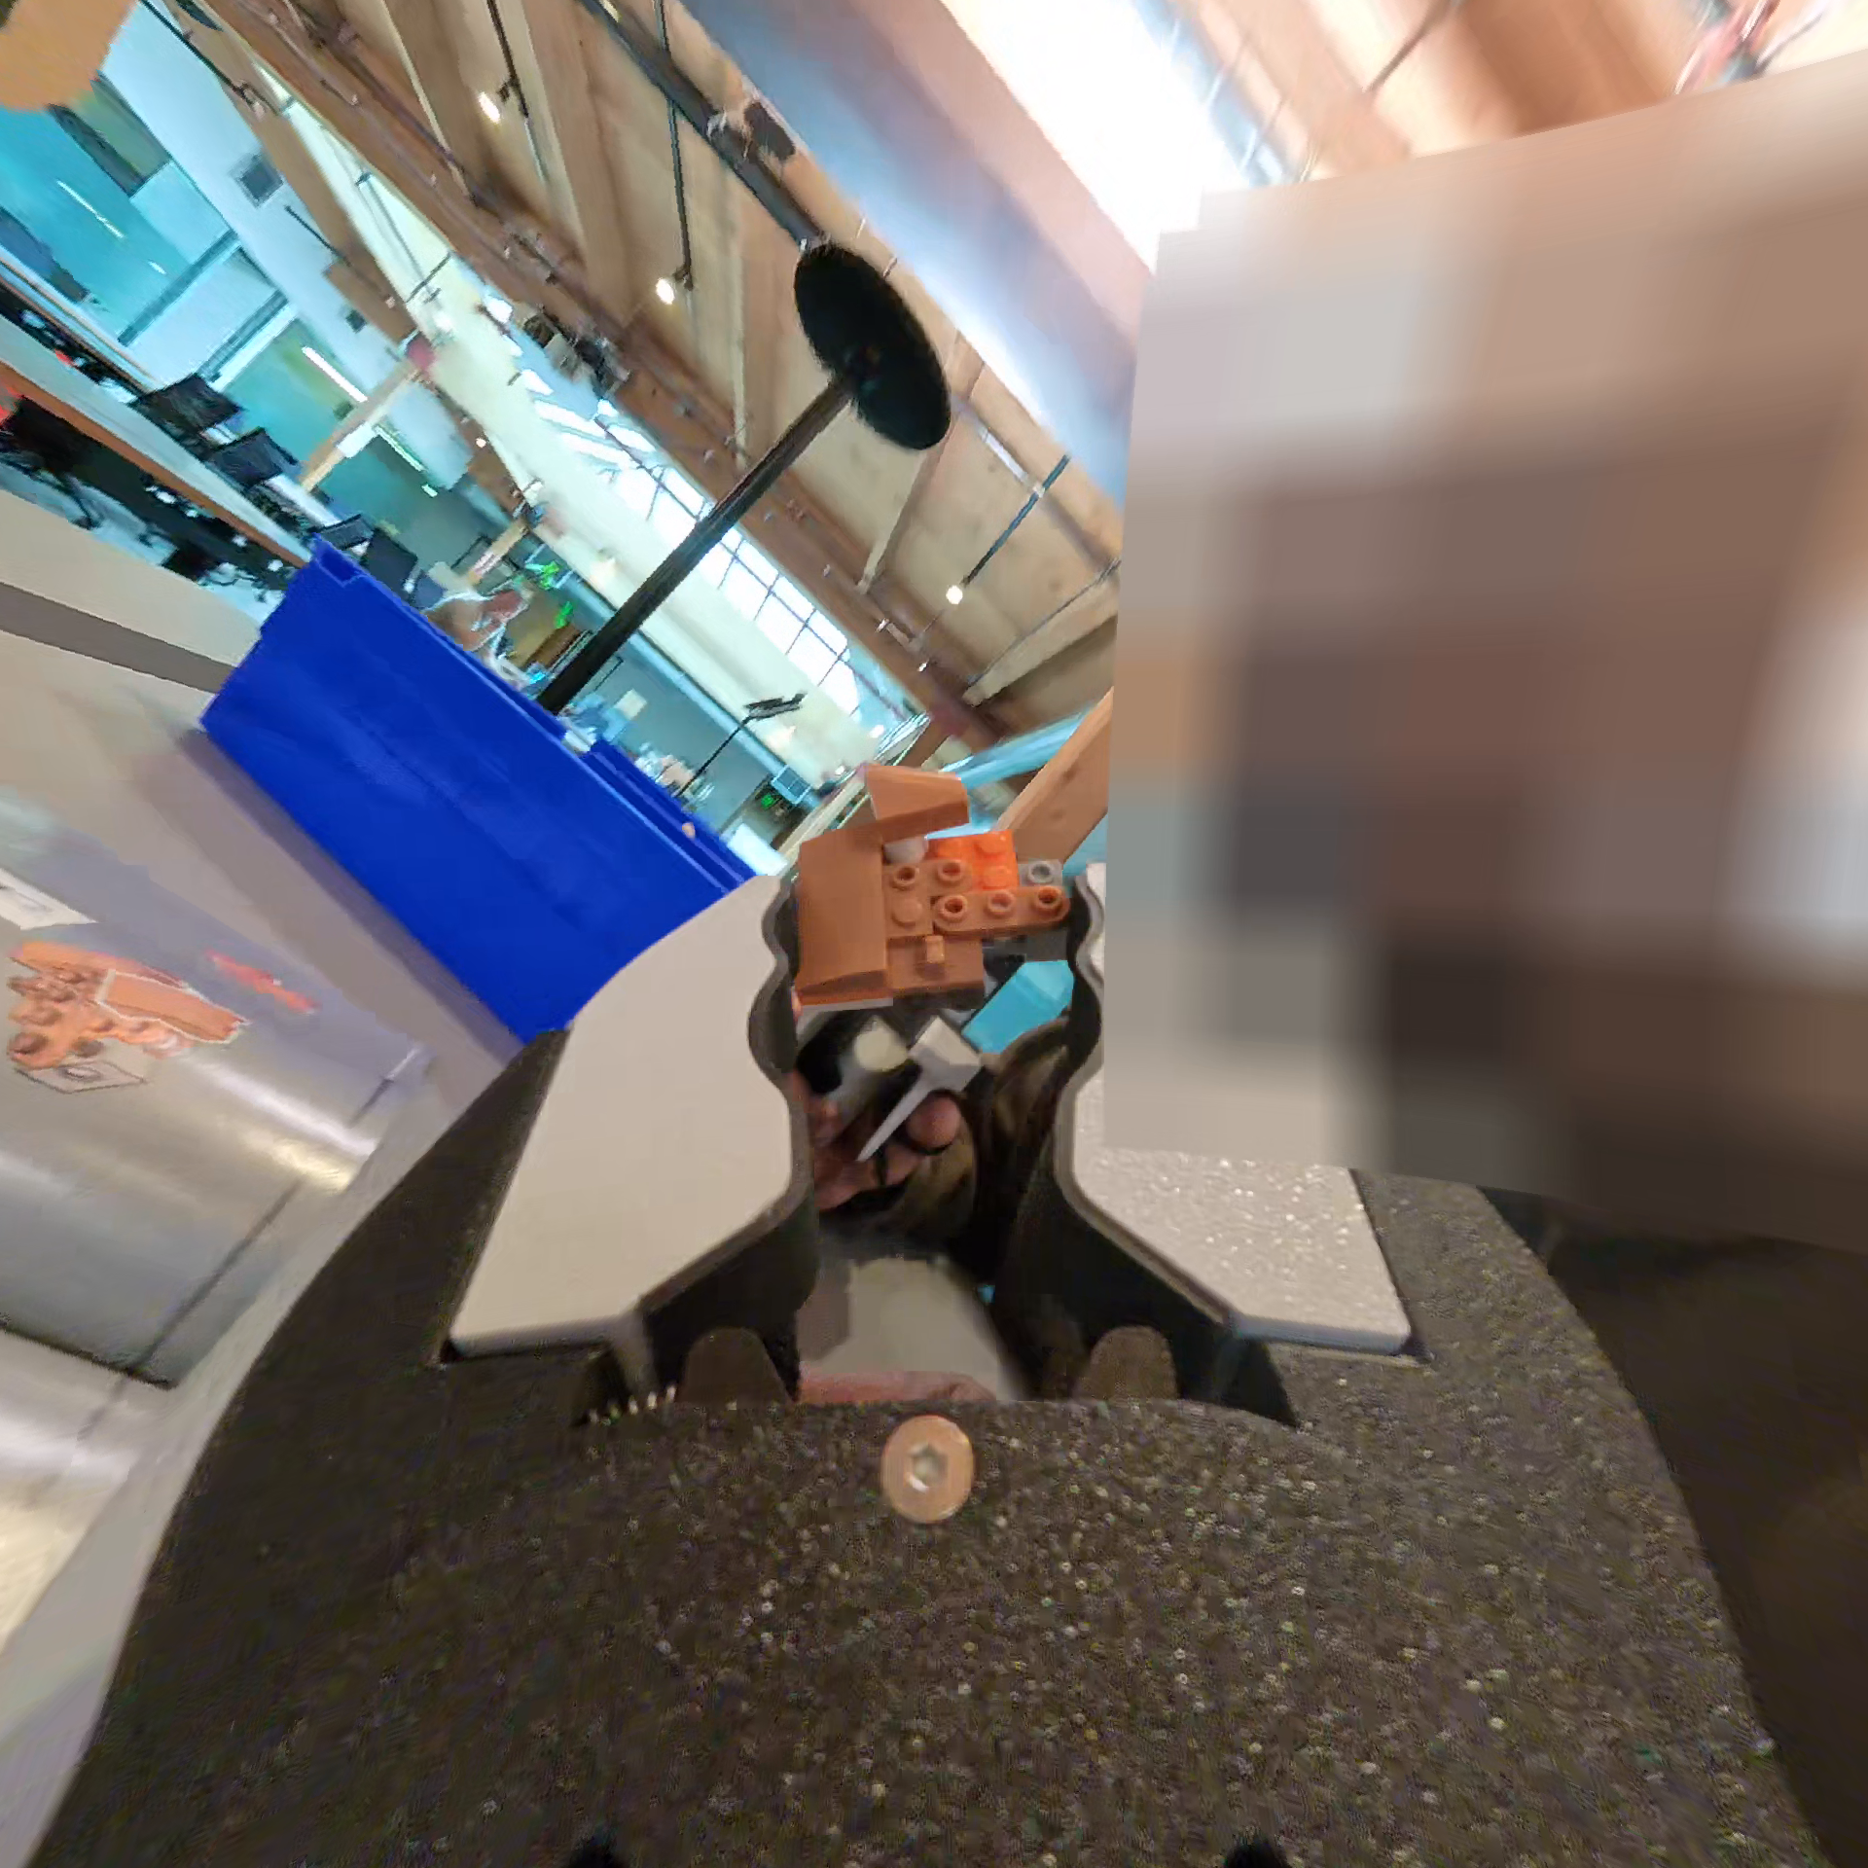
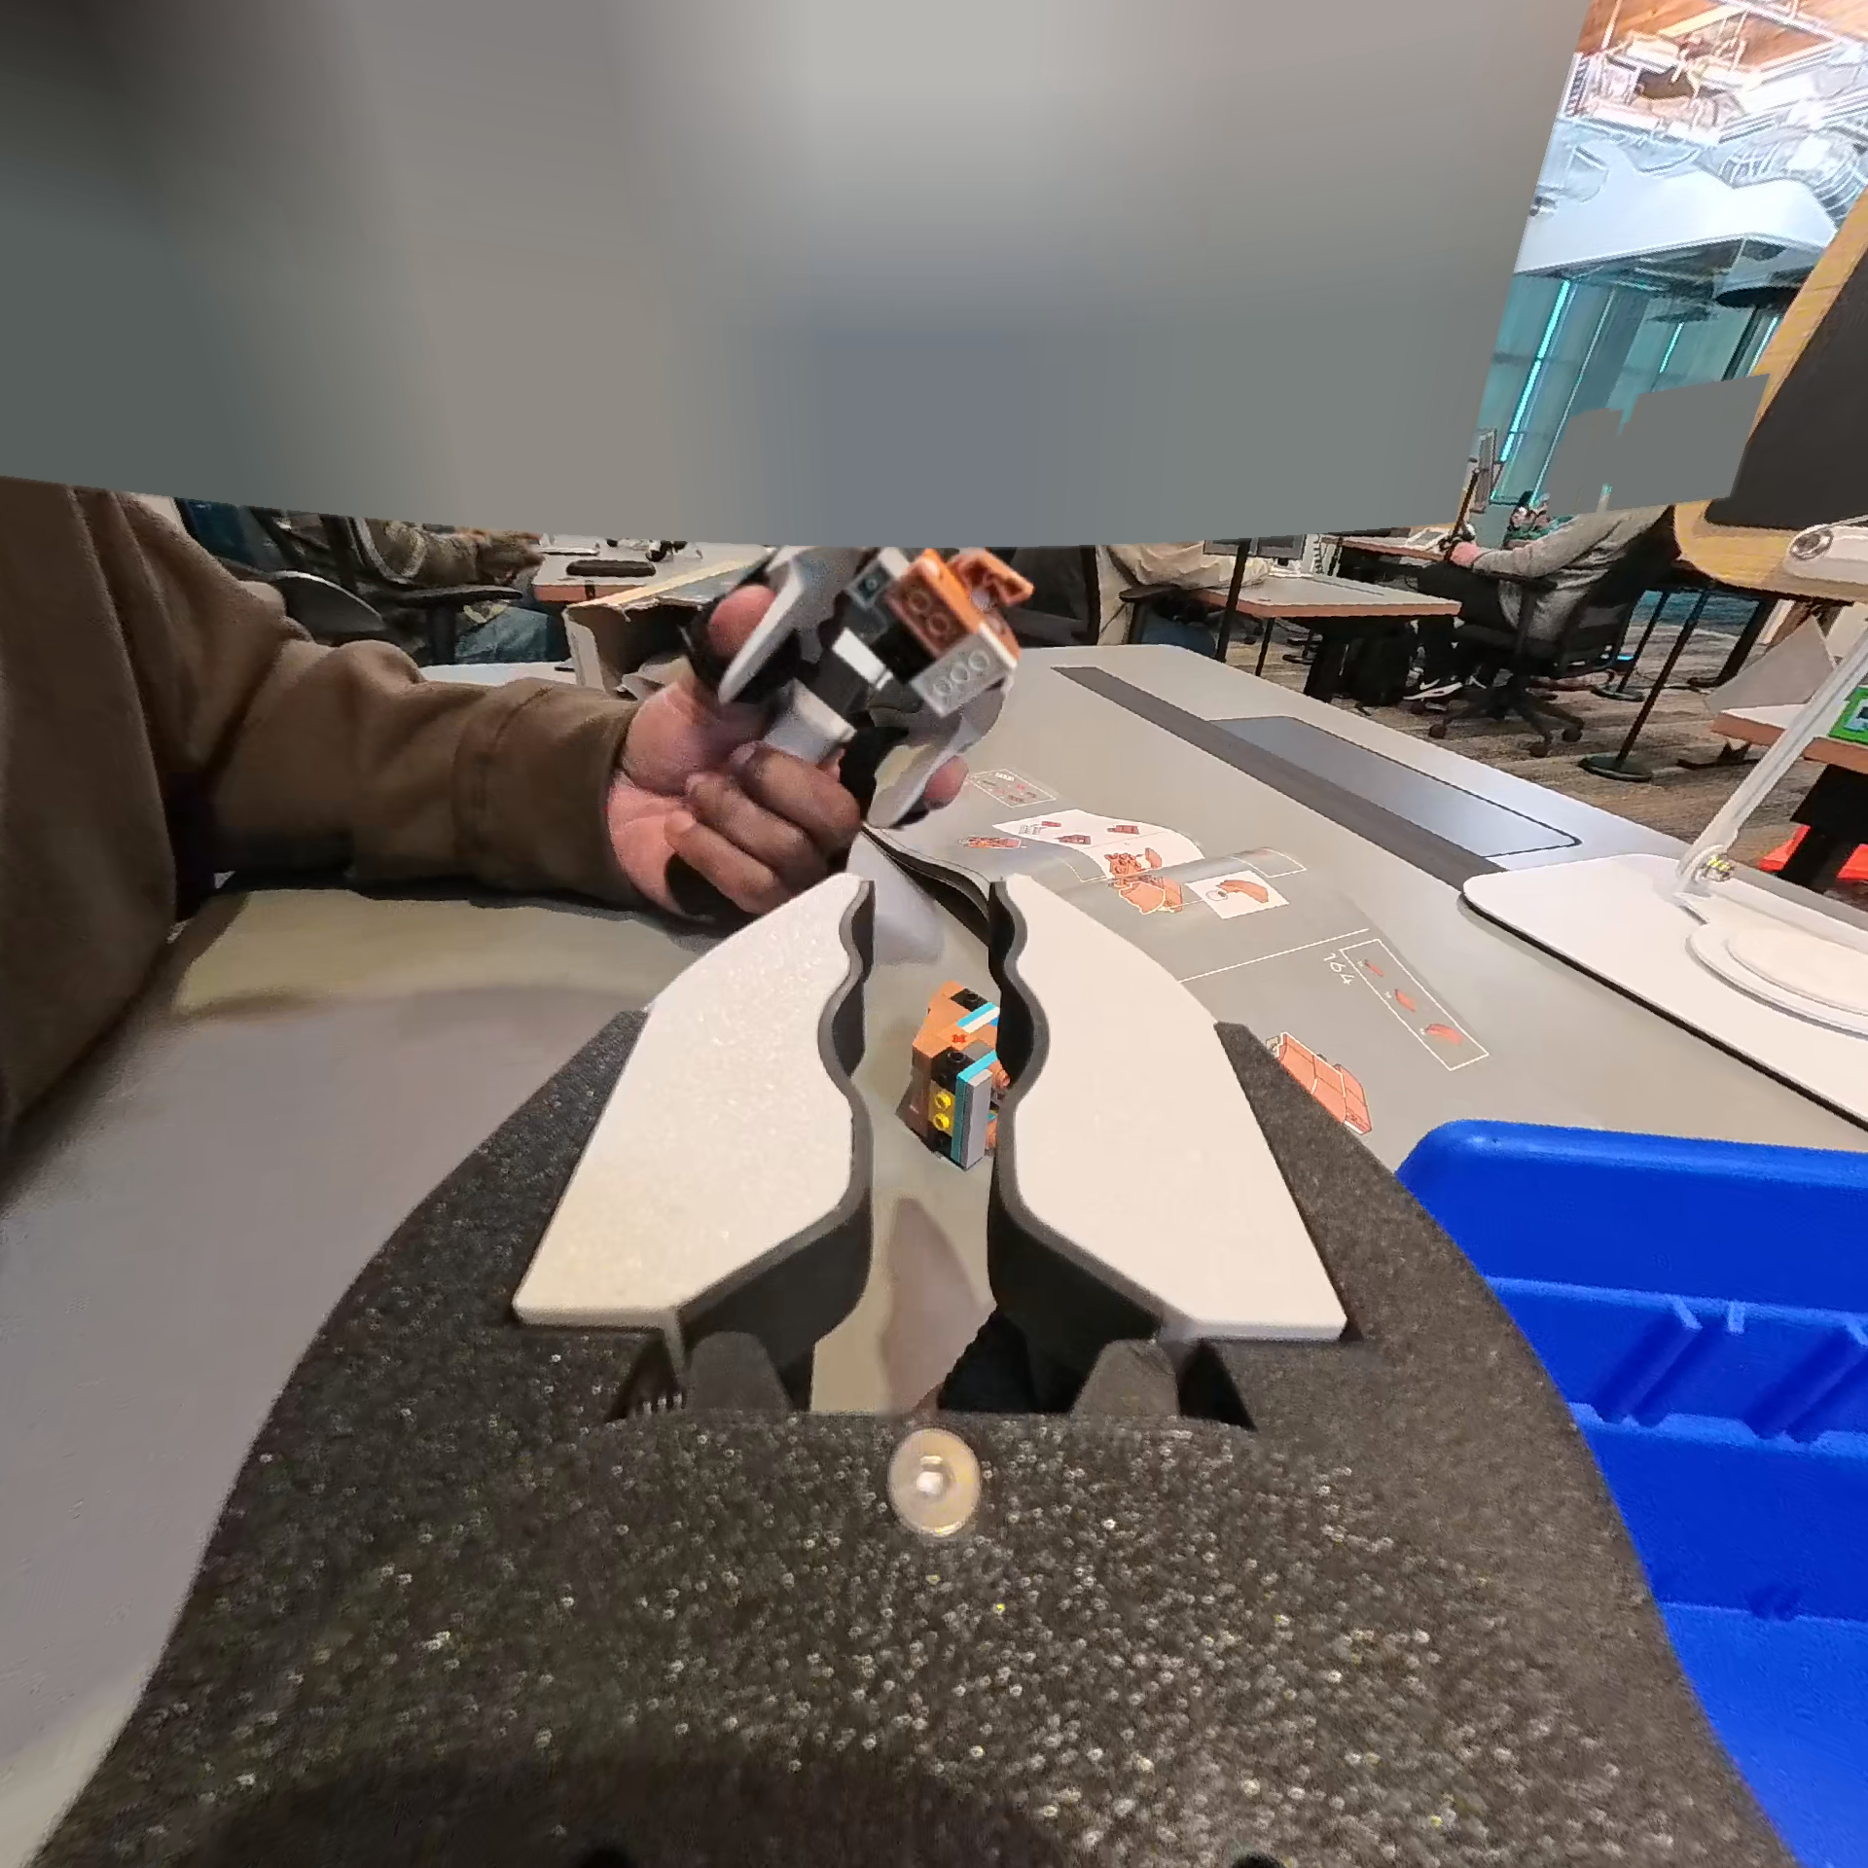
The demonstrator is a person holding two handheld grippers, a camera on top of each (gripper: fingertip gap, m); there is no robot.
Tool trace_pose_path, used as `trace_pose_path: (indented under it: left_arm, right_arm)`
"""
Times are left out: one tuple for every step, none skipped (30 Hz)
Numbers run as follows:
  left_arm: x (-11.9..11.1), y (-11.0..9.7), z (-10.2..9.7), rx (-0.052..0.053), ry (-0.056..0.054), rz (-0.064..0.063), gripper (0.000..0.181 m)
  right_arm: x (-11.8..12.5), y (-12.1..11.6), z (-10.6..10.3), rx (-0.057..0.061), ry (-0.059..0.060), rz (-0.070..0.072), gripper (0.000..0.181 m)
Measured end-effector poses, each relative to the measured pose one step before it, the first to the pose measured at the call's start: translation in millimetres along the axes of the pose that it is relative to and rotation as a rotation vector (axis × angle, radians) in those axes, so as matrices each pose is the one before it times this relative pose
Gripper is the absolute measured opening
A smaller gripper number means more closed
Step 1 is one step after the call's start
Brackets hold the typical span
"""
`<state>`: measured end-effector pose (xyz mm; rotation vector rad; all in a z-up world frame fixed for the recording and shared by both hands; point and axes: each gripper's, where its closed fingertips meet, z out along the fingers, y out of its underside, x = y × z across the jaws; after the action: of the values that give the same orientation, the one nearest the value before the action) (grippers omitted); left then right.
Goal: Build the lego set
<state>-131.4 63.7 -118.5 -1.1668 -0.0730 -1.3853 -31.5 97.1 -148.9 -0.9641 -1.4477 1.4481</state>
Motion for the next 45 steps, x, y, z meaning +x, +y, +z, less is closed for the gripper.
trace_pose_path:
  left_arm:
    - [-0.07, -1.32, -0.26, 0.0188, 0.0088, -0.0190, 0.051]
    - [0.32, -0.66, -0.05, 0.0121, 0.0080, -0.0141, 0.051]
    - [0.16, -0.11, 0.08, 0.0063, 0.0067, -0.0119, 0.051]
    - [-0.08, -0.16, 0.02, 0.0044, 0.0036, -0.0098, 0.051]
    - [0.00, -0.22, 0.01, 0.0045, 0.0041, -0.0082, 0.051]
    - [0.05, -0.22, -0.15, 0.0035, 0.0034, -0.0065, 0.051]
    - [-0.22, -0.31, -0.10, 0.0025, 0.0016, -0.0054, 0.051]
    - [-0.05, -0.47, -0.22, 0.0035, 0.0024, -0.0046, 0.051]
    - [-0.05, -0.71, -0.24, 0.0054, 0.0031, -0.0055, 0.051]
    - [0.04, -0.77, -0.42, 0.0061, 0.0038, -0.0067, 0.051]
    - [0.06, -1.07, -0.40, 0.0086, 0.0051, -0.0085, 0.051]
    - [0.50, -1.33, -0.46, 0.0104, 0.0079, -0.0098, 0.051]
    - [0.85, -1.52, -0.51, 0.0125, 0.0103, -0.0111, 0.051]
    - [0.90, -1.91, -0.53, 0.0156, 0.0114, -0.0127, 0.051]
    - [1.24, -2.01, -0.53, 0.0160, 0.0133, -0.0136, 0.051]
    - [1.76, -2.10, -0.44, 0.0170, 0.0167, -0.0144, 0.051]
    - [1.90, -1.92, -0.32, 0.0160, 0.0173, -0.0147, 0.051]
    - [1.76, -1.64, -0.23, 0.0145, 0.0165, -0.0139, 0.051]
    - [1.82, -1.57, -0.22, 0.0142, 0.0157, -0.0118, 0.051]
    - [1.97, -1.42, -0.14, 0.0142, 0.0156, -0.0098, 0.051]
    - [2.11, -1.37, -0.04, 0.0140, 0.0159, -0.0082, 0.051]
    - [1.92, -1.11, 0.00, 0.0121, 0.0140, -0.0071, 0.051]
    - [1.62, -0.83, -0.05, 0.0095, 0.0113, -0.0058, 0.051]
    - [1.21, -0.77, 0.01, 0.0085, 0.0089, -0.0047, 0.051]
    - [0.75, -0.34, -0.02, 0.0044, 0.0059, -0.0041, 0.051]
    - [0.10, 0.27, 0.19, -0.0015, 0.0019, -0.0025, 0.051]
    - [0.27, 0.59, 0.26, -0.0036, 0.0017, 0.0004, 0.051]
    - [0.78, 0.28, 0.24, -0.0014, 0.0034, 0.0016, 0.051]
    - [0.49, 0.45, 0.32, -0.0024, 0.0022, 0.0012, 0.051]
    - [0.02, 0.44, 0.15, -0.0028, -0.0001, 0.0008, 0.051]
    - [-0.25, 0.21, 0.05, -0.0013, -0.0011, -0.0007, 0.051]
    - [-0.36, 0.34, 0.01, -0.0014, -0.0017, -0.0012, 0.051]
    - [-0.33, 0.23, 0.04, -0.0015, -0.0013, 0.0000, 0.051]
    - [-0.01, 0.31, 0.12, -0.0014, -0.0007, 0.0004, 0.051]
    - [0.12, 0.19, 0.10, -0.0012, 0.0003, 0.0005, 0.051]
    - [0.07, 0.19, 0.10, -0.0012, 0.0000, 0.0006, 0.051]
    - [-0.15, 0.41, 0.13, -0.0024, -0.0017, 0.0013, 0.051]
    - [-0.28, 0.39, 0.18, -0.0024, -0.0022, 0.0014, 0.051]
    - [-0.13, 0.57, 0.17, -0.0031, -0.0013, 0.0008, 0.051]
    - [-0.28, 0.64, 0.17, -0.0039, -0.0018, 0.0009, 0.051]
    - [-0.36, 1.02, 0.37, -0.0064, -0.0034, 0.0024, 0.051]
    - [-0.38, 1.33, 0.48, -0.0079, -0.0035, 0.0041, 0.051]
    - [-0.13, 1.51, 0.54, -0.0089, -0.0028, 0.0047, 0.051]
    - [-0.28, 1.98, 0.76, -0.0127, -0.0047, 0.0067, 0.051]
    - [-0.40, 2.13, 0.81, -0.0125, -0.0054, 0.0082, 0.051]
  right_arm:
    - [0.01, 0.08, -0.04, -0.0006, 0.0001, 0.0000, 0.021]
    - [0.06, 0.00, 0.00, 0.0000, 0.0003, -0.0003, 0.021]
    - [0.01, 0.10, 0.00, 0.0000, 0.0001, -0.0001, 0.021]
    - [0.07, 0.05, -0.06, -0.0004, -0.0001, 0.0003, 0.021]
    - [-0.03, 0.03, -0.02, -0.0002, -0.0001, 0.0002, 0.021]
    - [0.05, 0.09, -0.03, 0.0001, -0.0003, 0.0001, 0.021]
    - [0.04, -0.06, 0.00, 0.0005, -0.0003, 0.0002, 0.021]
    - [0.00, 0.07, -0.11, 0.0002, -0.0002, 0.0004, 0.021]
    - [0.01, 0.01, -0.04, 0.0000, -0.0004, 0.0005, 0.021]
    - [0.09, 0.01, -0.07, 0.0000, -0.0004, 0.0006, 0.021]
    - [0.04, 0.06, -0.02, 0.0003, -0.0001, 0.0004, 0.021]
    - [0.02, -0.03, -0.11, 0.0002, -0.0001, 0.0003, 0.021]
    - [0.06, 0.04, 0.04, -0.0003, -0.0003, 0.0005, 0.021]
    - [0.00, 0.11, -0.04, -0.0001, -0.0004, 0.0004, 0.021]
    - [0.02, -0.02, -0.12, 0.0002, -0.0002, 0.0002, 0.021]
    - [-0.03, 0.03, -0.01, -0.0002, -0.0001, 0.0003, 0.021]
    - [0.08, 0.03, 0.05, -0.0002, -0.0002, 0.0003, 0.021]
    - [-0.04, -0.03, -0.08, 0.0002, 0.0000, 0.0000, 0.021]
    - [0.08, 0.02, -0.04, -0.0001, 0.0000, 0.0001, 0.021]
    - [0.00, 0.06, 0.06, -0.0004, -0.0001, 0.0002, 0.021]
    - [-0.02, 0.02, -0.01, -0.0001, -0.0001, 0.0000, 0.021]
    - [-0.02, -0.01, 0.00, 0.0000, -0.0001, 0.0001, 0.021]
    - [-0.01, 0.01, -0.01, -0.0001, 0.0000, 0.0001, 0.021]
    - [-0.02, 0.02, -0.01, -0.0002, -0.0001, 0.0000, 0.021]
    - [-0.01, 0.02, -0.01, -0.0002, -0.0001, 0.0001, 0.021]
    - [0.08, 0.00, -0.03, 0.0001, 0.0000, 0.0001, 0.021]
    - [-0.02, 0.09, 0.00, 0.0001, -0.0001, 0.0001, 0.021]
    - [-0.02, 0.00, 0.00, 0.0000, -0.0001, 0.0001, 0.021]
    - [0.06, 0.02, -0.04, -0.0001, -0.0001, 0.0003, 0.021]
    - [-0.04, -0.01, 0.00, 0.0001, -0.0002, 0.0003, 0.021]
    - [-0.03, -0.03, 0.02, 0.0002, -0.0002, 0.0001, 0.021]
    - [-0.03, 0.01, -0.01, -0.0001, -0.0002, 0.0000, 0.021]
    - [-0.03, 0.01, -0.01, -0.0001, -0.0002, 0.0001, 0.021]
    - [0.07, -0.02, -0.02, 0.0002, -0.0001, 0.0001, 0.021]
    - [-0.02, -0.02, 0.01, 0.0002, -0.0001, 0.0000, 0.021]
    - [-0.11, 0.02, 0.02, -0.0002, -0.0002, 0.0000, 0.021]
    - [-0.01, 0.02, -0.01, -0.0001, -0.0001, -0.0001, 0.021]
    - [-0.02, -0.01, 0.01, 0.0001, -0.0002, 0.0000, 0.021]
    - [-0.03, 0.01, -0.01, -0.0001, -0.0002, 0.0000, 0.021]
    - [-0.01, 0.03, 0.08, -0.0002, -0.0003, 0.0001, 0.021]
    - [-0.05, 0.00, 0.00, 0.0000, -0.0003, 0.0001, 0.021]
    - [-0.03, -0.03, 0.01, 0.0002, -0.0002, 0.0001, 0.021]
    - [-0.03, 0.00, 0.00, 0.0000, -0.0001, 0.0002, 0.021]
    - [-0.04, 0.01, -0.01, -0.0001, -0.0002, 0.0002, 0.021]
    - [0.00, 0.03, 0.08, -0.0002, -0.0002, 0.0001, 0.021]
